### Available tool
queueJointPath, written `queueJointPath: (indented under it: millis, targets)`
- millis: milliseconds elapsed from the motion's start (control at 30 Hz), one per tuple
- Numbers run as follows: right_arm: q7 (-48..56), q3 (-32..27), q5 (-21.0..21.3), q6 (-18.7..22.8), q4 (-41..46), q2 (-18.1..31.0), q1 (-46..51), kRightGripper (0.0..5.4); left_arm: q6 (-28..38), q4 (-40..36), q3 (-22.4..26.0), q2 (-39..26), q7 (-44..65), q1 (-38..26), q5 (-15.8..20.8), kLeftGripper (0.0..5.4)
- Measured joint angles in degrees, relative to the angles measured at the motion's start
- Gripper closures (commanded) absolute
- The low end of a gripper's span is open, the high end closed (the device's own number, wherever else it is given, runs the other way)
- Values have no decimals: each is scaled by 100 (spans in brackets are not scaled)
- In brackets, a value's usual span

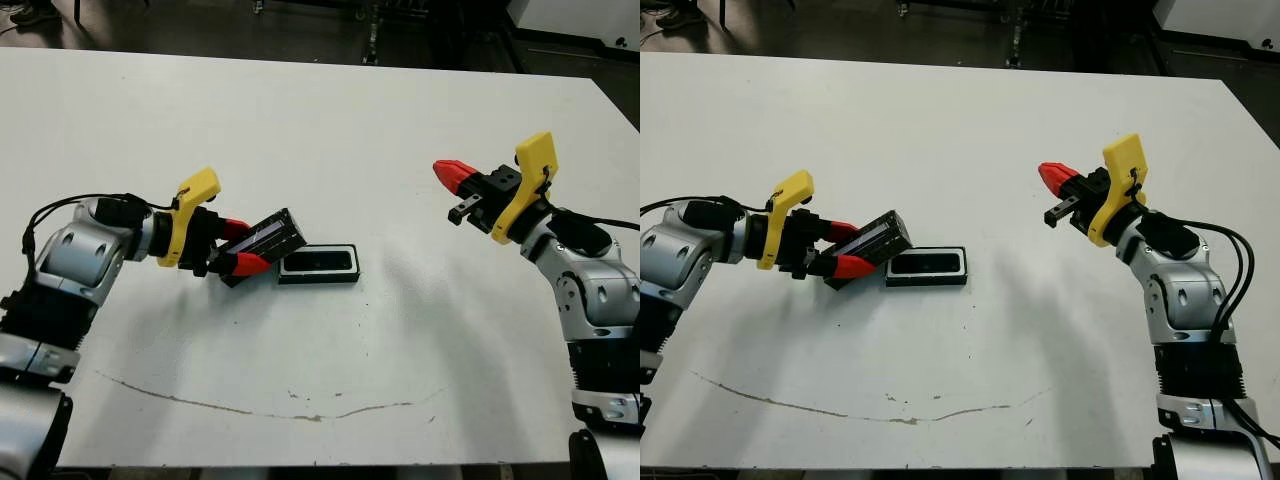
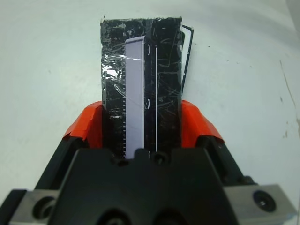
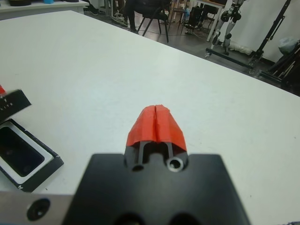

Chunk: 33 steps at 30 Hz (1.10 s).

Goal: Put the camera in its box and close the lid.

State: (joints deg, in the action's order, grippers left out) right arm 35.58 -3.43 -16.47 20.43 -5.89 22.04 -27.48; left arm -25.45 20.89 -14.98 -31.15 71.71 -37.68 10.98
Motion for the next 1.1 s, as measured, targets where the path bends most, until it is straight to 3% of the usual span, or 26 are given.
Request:
queueJointPath:
  millis: [200, 600, 1100]
  targets:
    - [5, -2, 0, -1, -15, 2, 4, 540, 326, 373, -141, 145, 101, -134, -120, 222]
    - [37, -2, -4, -14, -39, 2, 4, 540, 489, 319, -197, 229, 73, -92, -203, 222]
    - [40, -2, 4, -97, -111, 2, 5, 540, -231, -358, -101, 253, 13, 194, 6, 222]
